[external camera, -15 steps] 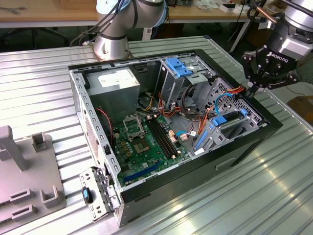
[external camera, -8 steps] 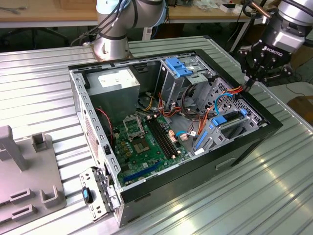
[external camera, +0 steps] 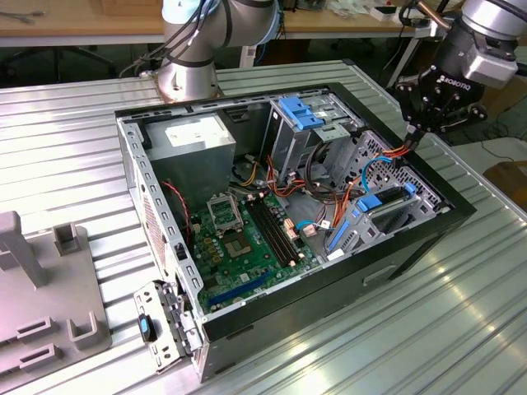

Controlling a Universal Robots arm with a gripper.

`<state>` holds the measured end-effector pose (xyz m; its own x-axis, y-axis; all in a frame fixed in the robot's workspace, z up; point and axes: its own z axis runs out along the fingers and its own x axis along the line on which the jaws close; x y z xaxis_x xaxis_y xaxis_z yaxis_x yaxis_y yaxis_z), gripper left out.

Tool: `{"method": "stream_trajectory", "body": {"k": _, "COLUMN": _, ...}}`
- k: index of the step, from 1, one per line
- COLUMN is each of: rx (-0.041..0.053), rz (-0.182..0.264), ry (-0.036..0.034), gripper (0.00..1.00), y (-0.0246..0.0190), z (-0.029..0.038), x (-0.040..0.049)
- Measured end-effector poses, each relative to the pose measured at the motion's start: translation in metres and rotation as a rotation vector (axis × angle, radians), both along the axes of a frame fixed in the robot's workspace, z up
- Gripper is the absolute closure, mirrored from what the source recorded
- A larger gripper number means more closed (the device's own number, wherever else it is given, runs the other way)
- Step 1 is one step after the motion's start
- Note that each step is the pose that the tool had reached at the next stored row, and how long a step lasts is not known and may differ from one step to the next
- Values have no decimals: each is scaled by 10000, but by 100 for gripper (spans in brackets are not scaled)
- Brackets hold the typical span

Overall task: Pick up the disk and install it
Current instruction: 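Insert the first disk wire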

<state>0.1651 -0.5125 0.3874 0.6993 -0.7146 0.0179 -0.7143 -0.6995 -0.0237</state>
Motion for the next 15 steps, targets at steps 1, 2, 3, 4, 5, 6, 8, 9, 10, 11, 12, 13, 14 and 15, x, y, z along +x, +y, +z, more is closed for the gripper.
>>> {"method": "stream_trajectory", "body": {"k": 1, "rx": 0, "rz": 365, "ry": 0, "gripper": 89, "y": 0, "z": -3, "x": 0}}
{"method": "stream_trajectory", "body": {"k": 2, "rx": 2, "rz": 893, "ry": 1, "gripper": 89, "y": 0, "z": -6, "x": 0}}
{"method": "stream_trajectory", "body": {"k": 3, "rx": 1, "rz": 1096, "ry": 0, "gripper": 89, "y": 0, "z": -7, "x": 0}}
{"method": "stream_trajectory", "body": {"k": 4, "rx": 1, "rz": 1277, "ry": 1, "gripper": 89, "y": 0, "z": -8, "x": 0}}
{"method": "stream_trajectory", "body": {"k": 5, "rx": 1, "rz": 1544, "ry": 0, "gripper": 89, "y": 0, "z": -9, "x": 1}}
{"method": "stream_trajectory", "body": {"k": 6, "rx": 2, "rz": 1741, "ry": 1, "gripper": 89, "y": 1, "z": -9, "x": 2}}
{"method": "stream_trajectory", "body": {"k": 8, "rx": 1, "rz": 2024, "ry": 1, "gripper": 89, "y": 2, "z": -9, "x": 2}}
{"method": "stream_trajectory", "body": {"k": 9, "rx": 1, "rz": 2217, "ry": 1, "gripper": 89, "y": 2, "z": -9, "x": 2}}
{"method": "stream_trajectory", "body": {"k": 10, "rx": 1, "rz": 2401, "ry": 0, "gripper": 89, "y": 3, "z": -9, "x": 2}}
{"method": "stream_trajectory", "body": {"k": 11, "rx": 0, "rz": 2803, "ry": 1, "gripper": 89, "y": 2, "z": -10, "x": 2}}
{"method": "stream_trajectory", "body": {"k": 12, "rx": 1, "rz": 3278, "ry": 0, "gripper": 89, "y": 3, "z": -11, "x": 2}}
{"method": "stream_trajectory", "body": {"k": 13, "rx": 1, "rz": 3615, "ry": 1, "gripper": 89, "y": 2, "z": -12, "x": 2}}
{"method": "stream_trajectory", "body": {"k": 14, "rx": 1, "rz": 3931, "ry": 1, "gripper": 89, "y": 2, "z": -14, "x": 2}}
{"method": "stream_trajectory", "body": {"k": 15, "rx": 0, "rz": 4269, "ry": 1, "gripper": 89, "y": 2, "z": -16, "x": 2}}
